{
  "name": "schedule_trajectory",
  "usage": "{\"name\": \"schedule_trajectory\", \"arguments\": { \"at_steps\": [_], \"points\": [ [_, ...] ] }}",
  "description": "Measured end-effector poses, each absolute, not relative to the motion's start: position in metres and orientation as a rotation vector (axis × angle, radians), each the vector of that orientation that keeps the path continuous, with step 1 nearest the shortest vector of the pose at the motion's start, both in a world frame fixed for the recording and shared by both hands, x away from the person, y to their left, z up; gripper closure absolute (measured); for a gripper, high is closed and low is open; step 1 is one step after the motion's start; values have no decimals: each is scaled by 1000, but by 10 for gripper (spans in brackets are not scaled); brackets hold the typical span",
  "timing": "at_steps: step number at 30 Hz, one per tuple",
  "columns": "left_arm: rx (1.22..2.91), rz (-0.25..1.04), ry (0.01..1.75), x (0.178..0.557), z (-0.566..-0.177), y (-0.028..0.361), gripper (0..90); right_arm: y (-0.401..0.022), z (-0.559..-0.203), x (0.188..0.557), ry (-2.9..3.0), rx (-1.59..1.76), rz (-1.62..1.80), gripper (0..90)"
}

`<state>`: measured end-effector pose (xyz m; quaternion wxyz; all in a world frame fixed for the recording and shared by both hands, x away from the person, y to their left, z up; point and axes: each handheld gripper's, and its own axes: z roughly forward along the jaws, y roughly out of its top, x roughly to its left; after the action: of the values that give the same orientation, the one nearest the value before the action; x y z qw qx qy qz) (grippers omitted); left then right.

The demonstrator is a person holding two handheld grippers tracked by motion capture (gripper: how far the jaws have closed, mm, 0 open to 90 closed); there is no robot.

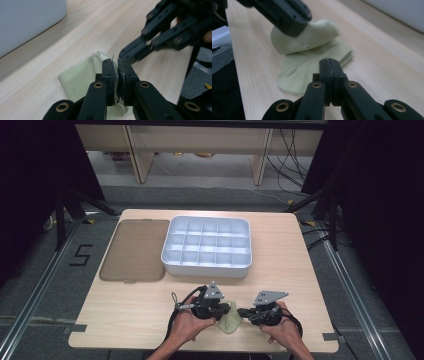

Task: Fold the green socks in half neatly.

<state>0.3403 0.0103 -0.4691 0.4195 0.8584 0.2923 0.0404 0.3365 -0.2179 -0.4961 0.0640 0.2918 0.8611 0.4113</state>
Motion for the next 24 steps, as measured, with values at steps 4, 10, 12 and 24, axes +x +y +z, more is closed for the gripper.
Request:
{"name": "schedule_trajectory", "arguments": {
  "at_steps": [4, 10, 12, 24],
  "points": [
    [2174, 99, 728, 341, -472, 3, 838, -232, -490, 336, 2561, 934, 1251, 900],
    [2202, 77, 714, 342, -482, -7, 830, -239, -491, 338, 2542, 959, 1238, 900],
    [2200, 68, 726, 342, -487, -11, 822, -240, -491, 339, 2535, 960, 1238, 900],
    [2063, -8, 696, 339, -463, 4, 612, -248, -488, 340, 2510, 986, 1239, 900]
  ]
}}
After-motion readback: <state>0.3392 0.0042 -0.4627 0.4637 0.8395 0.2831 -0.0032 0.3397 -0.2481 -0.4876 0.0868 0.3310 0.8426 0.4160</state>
